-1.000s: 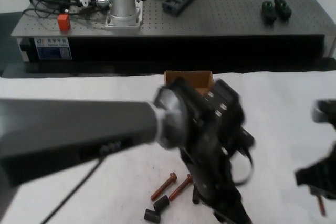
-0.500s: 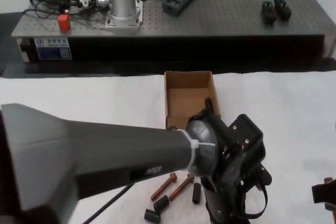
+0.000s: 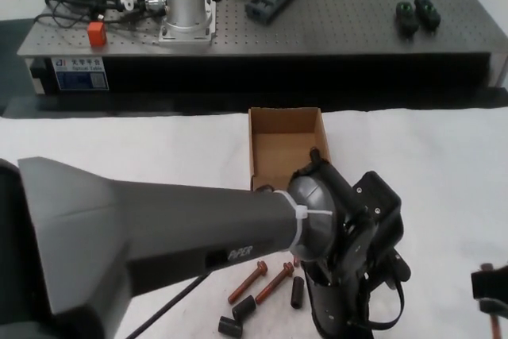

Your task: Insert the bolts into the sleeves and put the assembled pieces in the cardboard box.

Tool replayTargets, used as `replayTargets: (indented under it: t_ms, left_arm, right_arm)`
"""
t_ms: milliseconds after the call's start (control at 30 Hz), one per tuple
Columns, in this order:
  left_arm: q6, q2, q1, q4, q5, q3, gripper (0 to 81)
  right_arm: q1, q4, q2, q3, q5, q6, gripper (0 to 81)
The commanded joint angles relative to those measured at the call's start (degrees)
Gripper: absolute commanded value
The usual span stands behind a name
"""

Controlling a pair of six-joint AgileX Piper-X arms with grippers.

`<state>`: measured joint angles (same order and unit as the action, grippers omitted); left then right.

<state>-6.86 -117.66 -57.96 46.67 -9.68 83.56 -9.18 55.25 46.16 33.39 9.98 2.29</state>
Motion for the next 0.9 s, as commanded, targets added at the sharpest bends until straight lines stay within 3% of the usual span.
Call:
replayTargets:
  t_ms: [0,133,233,333,500,633,867]
  left_arm:
    - [2.96,4.01,1.04,-0.05,0.54,0.57,0.6]
    - [8.62,14.37,4.63,-6.39,0.42,-4.39,0.6]
    - [12.69,24.04,7.36,-20.14,-3.12,-14.25,0.6]
    - [16.41,32.88,8.73,-34.13,-9.38,-23.87,0.6]
    - [19.0,42.45,8.62,-52.37,-11.14,-35.21,0.6]
    - [21.59,45.88,8.62,-60.24,-12.11,-38.37,0.6]
    - [21.61,46.28,8.62,-60.52,-11.97,-38.43,0.6]
  right_arm:
    - [0.79,-5.0,-0.98,0.14,8.55,2.07,4.9]
    - [2.62,-17.64,-3.06,0.03,17.1,9.94,4.9]
    - [5.22,-30.55,-4.17,-0.66,21.48,19.62,4.9]
    - [9.4,-44.47,-4.02,-0.68,21.92,26.47,4.9]
    - [15.73,-63.82,-1.12,-0.68,21.51,35.54,4.9]
    - [18.73,-65.92,1.25,-0.53,21.51,36.63,4.9]
    - [21.2,-64.75,2.23,-0.53,21.91,35.27,4.9]
